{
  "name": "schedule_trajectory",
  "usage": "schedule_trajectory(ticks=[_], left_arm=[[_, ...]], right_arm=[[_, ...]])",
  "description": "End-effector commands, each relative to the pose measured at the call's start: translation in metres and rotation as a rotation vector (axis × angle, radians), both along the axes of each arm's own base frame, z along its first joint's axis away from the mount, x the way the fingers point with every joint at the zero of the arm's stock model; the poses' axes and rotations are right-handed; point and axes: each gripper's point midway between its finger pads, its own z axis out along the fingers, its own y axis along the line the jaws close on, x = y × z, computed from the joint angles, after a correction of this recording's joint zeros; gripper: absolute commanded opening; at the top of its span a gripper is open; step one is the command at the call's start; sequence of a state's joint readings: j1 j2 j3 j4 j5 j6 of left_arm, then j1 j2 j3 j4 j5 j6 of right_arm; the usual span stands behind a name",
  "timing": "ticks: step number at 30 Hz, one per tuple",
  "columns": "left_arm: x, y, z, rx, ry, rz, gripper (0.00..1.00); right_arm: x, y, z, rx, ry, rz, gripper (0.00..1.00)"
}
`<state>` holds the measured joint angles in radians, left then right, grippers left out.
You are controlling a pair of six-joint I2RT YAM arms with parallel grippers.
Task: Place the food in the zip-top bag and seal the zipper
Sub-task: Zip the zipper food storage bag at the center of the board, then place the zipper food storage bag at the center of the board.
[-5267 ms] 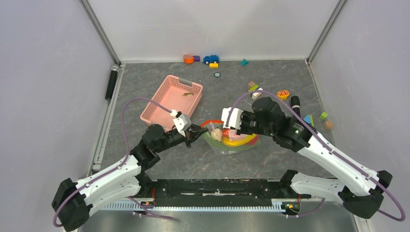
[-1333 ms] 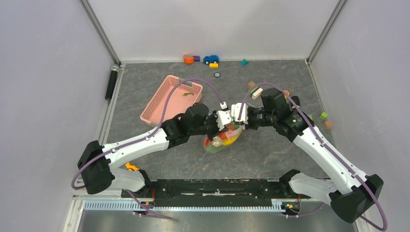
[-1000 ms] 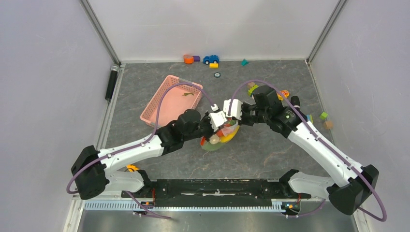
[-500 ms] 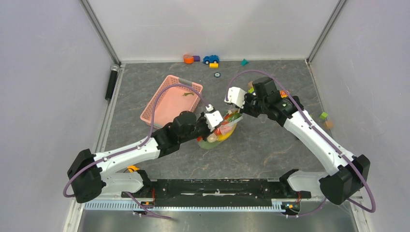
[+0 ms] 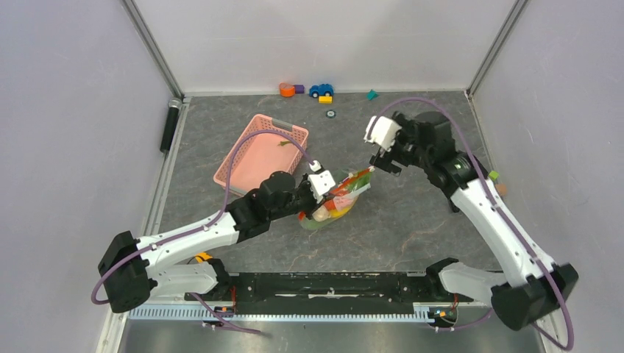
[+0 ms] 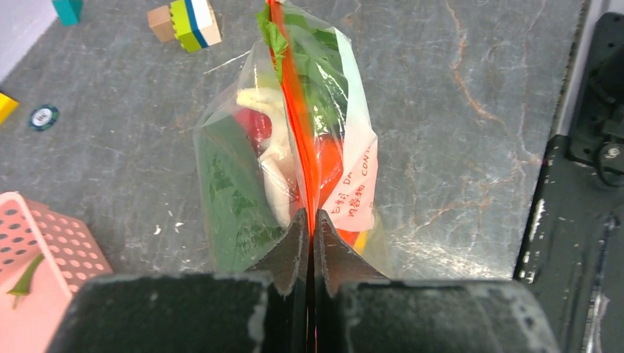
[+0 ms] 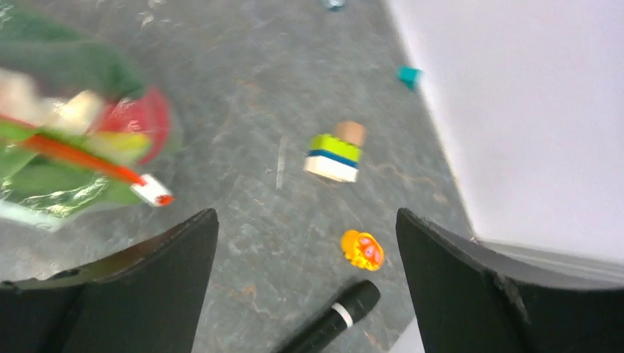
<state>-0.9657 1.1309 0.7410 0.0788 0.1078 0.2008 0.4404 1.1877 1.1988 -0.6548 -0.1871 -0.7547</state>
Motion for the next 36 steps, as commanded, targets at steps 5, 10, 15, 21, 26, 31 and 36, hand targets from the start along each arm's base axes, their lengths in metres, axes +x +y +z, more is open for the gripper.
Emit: schedule_trajectory(ticks=[5, 10, 15, 21, 26, 31, 36], left_arm=[[-0.009, -0.027, 0.048, -0.287, 0.175, 0.017, 0.02], [-0.029, -0.059, 0.088, -0.428, 0.367, -0.107, 0.02], [-0.058, -0.089, 0.116, -0.497, 0.501, -0.297, 0.02], [-0.072, -0.126, 0.123, -0.574, 0.662, -0.345, 0.02], [-0.057, -0.154, 0.064, -0.537, 0.813, -0.276, 0.02], [-0.037, -0.171, -0.002, -0.420, 0.854, -0.159, 0.02], [-0.007, -0.154, -0.040, -0.248, 0.741, 0.045, 0.61]], right_arm=[[-0.023, -0.034, 0.167, 0.739, -0.507, -0.302, 0.98], [-0.040, -0.065, 0.163, 1.079, -0.423, -0.555, 0.98], [-0.044, -0.113, 0.104, 1.084, -0.362, -0.918, 0.98], [-0.074, -0.157, 0.065, 1.085, -0.369, -1.181, 0.98], [-0.094, -0.172, 0.063, 1.140, -0.412, -1.202, 0.98], [-0.105, -0.185, 0.054, 1.088, -0.429, -1.269, 0.98], [-0.101, -0.186, 0.024, 0.970, -0.394, -1.306, 0.98]])
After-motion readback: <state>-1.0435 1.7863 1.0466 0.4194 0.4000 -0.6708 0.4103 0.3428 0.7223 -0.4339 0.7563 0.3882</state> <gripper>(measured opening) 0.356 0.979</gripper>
